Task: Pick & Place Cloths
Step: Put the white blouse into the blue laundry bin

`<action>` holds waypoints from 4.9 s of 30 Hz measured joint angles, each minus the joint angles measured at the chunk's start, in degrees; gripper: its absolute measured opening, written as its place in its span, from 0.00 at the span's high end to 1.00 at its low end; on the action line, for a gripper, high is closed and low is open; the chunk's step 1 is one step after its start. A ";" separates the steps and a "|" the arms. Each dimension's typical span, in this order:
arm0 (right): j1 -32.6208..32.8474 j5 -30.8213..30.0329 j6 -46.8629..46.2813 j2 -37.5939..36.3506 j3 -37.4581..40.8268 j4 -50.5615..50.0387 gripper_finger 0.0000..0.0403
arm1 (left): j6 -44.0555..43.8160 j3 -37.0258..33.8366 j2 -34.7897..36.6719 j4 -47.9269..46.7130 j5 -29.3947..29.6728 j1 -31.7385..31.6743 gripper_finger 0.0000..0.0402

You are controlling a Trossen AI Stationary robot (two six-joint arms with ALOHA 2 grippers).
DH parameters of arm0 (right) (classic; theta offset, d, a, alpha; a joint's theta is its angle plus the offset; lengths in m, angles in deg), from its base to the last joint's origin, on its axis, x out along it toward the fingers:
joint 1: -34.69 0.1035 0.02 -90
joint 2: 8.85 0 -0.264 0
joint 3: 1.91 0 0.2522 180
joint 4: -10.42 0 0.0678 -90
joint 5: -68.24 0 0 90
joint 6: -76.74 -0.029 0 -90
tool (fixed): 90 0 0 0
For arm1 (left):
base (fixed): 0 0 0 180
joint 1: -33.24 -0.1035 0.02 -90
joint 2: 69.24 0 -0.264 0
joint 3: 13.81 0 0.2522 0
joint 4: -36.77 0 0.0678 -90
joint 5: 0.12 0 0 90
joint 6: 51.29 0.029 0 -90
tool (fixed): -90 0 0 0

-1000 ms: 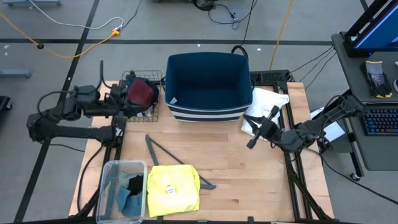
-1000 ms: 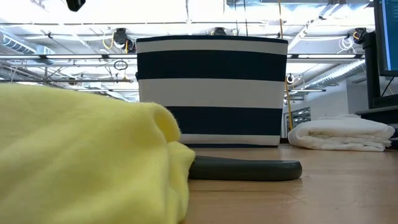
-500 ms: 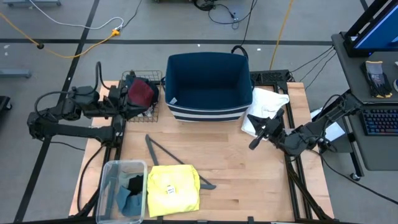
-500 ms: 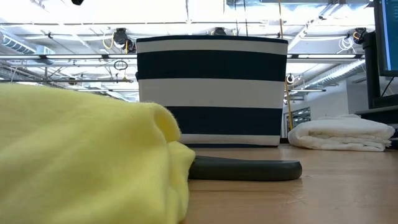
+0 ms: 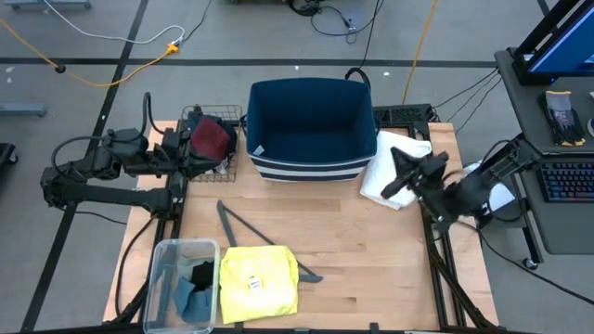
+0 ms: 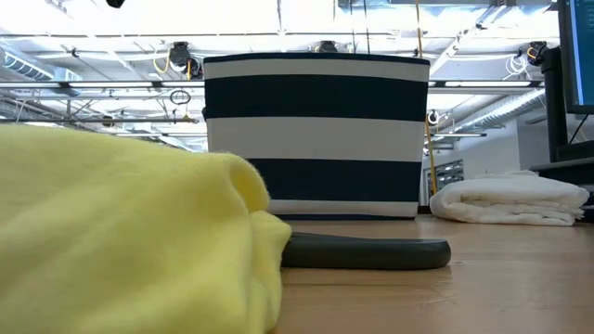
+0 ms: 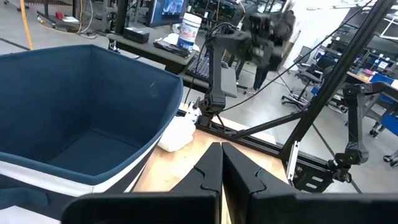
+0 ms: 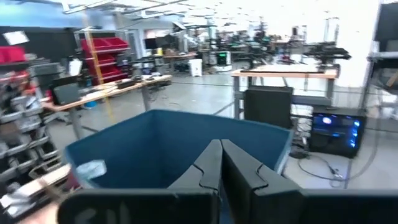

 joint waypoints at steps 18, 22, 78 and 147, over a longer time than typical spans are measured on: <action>-14.64 -0.02 22.54 -1.14 0.00 18.69 1.00 | -0.07 -0.02 -0.04 -0.66 -3.84 0.00 0.99; -19.63 0.00 24.36 -2.55 0.00 18.84 1.00 | -0.09 -0.02 -0.04 -0.90 -5.00 0.00 0.98; -39.36 12.54 35.39 2.12 -18.19 0.74 1.00 | 7.19 -22.21 16.55 13.53 -1.57 -0.07 0.99; -80.30 72.40 -80.85 10.83 -13.82 -101.66 0.44 | 4.53 -22.21 16.53 11.63 -8.71 -0.07 0.98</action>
